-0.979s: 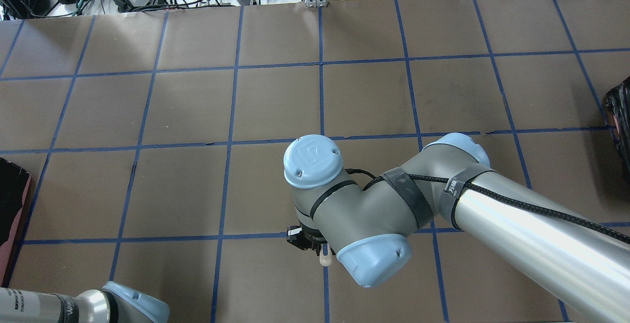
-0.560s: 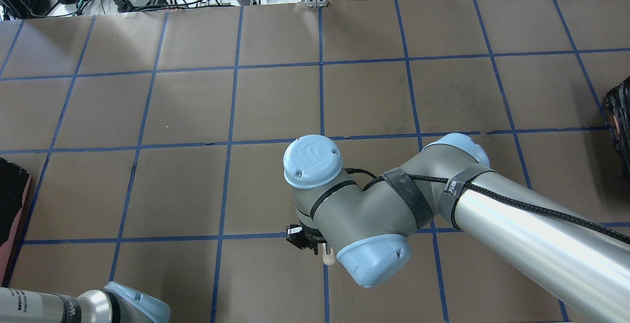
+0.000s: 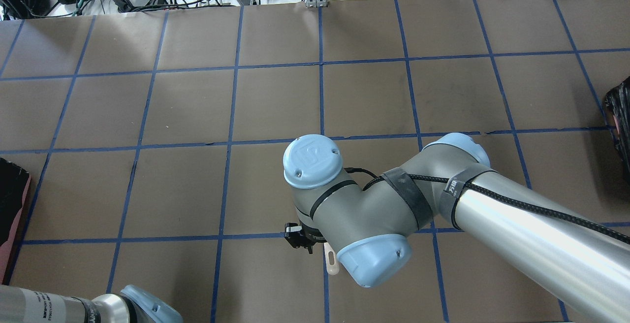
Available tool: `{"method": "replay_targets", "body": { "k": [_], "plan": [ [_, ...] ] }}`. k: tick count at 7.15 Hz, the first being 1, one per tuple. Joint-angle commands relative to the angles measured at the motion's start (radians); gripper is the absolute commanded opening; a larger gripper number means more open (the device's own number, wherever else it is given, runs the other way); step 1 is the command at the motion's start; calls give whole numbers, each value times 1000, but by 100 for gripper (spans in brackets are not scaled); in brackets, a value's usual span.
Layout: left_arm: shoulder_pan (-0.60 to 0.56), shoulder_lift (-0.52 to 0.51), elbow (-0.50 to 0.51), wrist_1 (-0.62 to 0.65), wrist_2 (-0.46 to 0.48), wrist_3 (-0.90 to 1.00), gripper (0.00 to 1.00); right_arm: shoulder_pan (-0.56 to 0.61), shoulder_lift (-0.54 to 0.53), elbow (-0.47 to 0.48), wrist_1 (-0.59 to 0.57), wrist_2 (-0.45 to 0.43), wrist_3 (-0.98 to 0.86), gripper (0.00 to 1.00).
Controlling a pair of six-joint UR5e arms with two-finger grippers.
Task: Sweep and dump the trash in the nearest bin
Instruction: 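Raise dustpan over bin with left gripper while right lowers brush to table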
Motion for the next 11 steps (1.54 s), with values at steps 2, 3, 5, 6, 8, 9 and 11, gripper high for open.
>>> {"method": "replay_targets", "body": {
  "k": [2, 3, 5, 6, 8, 9, 11],
  "plan": [
    [-7, 1, -6, 33, 8, 18, 0, 2, 0, 1, -1, 0, 0, 67],
    [-15, 13, -15, 43, 22, 41, 0, 2, 0, -3, -1, -2, -1, 67],
    [-117, 45, -64, 196, 170, 105, 0, 0, -5, -15, -6, 0, 2, 68],
    [-130, 51, -83, 224, 206, 130, 0, -6, -15, -73, 5, -20, 5, 72],
    [-132, 51, -91, 238, 209, 162, 0, -29, -35, -242, 79, -74, -9, 79],
    [-132, 51, -92, 240, 208, 167, 0, -73, -35, -346, 147, -84, -37, 83],
    [-138, 63, -103, 238, 212, 205, 0, -223, -32, -570, 384, -56, -231, 87]
  ]
}}
